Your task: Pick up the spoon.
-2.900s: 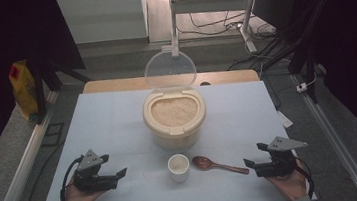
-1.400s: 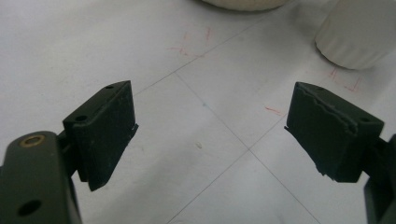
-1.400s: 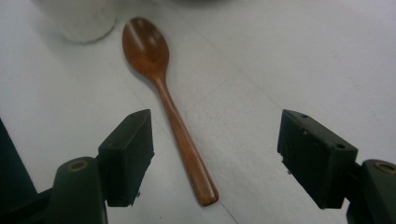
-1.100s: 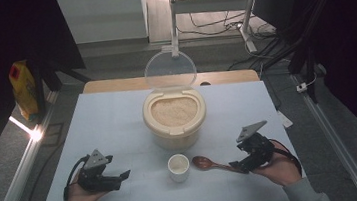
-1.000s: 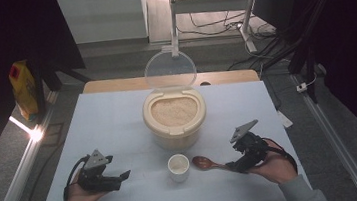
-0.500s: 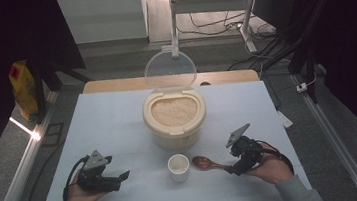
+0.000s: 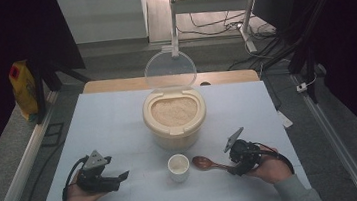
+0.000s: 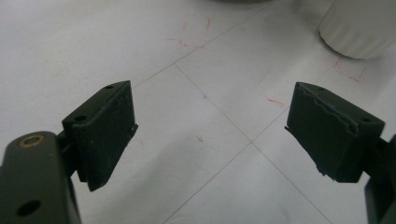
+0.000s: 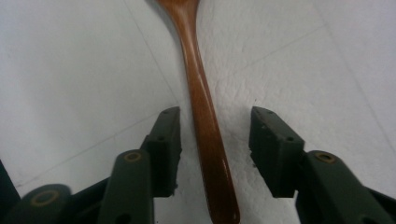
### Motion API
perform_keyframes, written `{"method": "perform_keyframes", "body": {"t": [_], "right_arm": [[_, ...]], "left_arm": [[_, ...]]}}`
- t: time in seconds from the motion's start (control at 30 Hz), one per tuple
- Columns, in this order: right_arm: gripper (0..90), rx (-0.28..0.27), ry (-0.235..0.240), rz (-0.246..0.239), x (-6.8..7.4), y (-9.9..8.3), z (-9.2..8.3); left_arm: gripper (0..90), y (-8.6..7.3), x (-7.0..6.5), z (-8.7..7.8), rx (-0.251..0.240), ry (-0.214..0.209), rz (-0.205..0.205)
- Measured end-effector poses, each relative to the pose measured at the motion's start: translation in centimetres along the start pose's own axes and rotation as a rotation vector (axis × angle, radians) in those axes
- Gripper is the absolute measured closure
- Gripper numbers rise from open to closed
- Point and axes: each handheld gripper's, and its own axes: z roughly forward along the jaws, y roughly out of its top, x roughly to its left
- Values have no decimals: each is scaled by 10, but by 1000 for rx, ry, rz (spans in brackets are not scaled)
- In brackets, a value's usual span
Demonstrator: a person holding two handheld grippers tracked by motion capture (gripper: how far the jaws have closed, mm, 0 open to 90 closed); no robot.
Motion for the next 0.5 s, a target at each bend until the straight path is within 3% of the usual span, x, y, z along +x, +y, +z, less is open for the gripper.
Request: {"method": "perform_keyframes", "body": {"t": [0.3, 0.37, 0.4, 0.5], "right_arm": [[671, 33, -7, -4, 0, 1, 2], [738, 51, -12, -28, 2, 3, 3], [754, 62, -16, -55, 4, 5, 3], [772, 83, -29, -70, 8, 8, 3]], "left_arm": [[148, 0, 0, 0, 0, 1, -1], [148, 0, 0, 0, 1, 1, -1], [147, -1, 0, 0, 3, 1, -2], [147, -1, 0, 0, 4, 4, -4]]}}
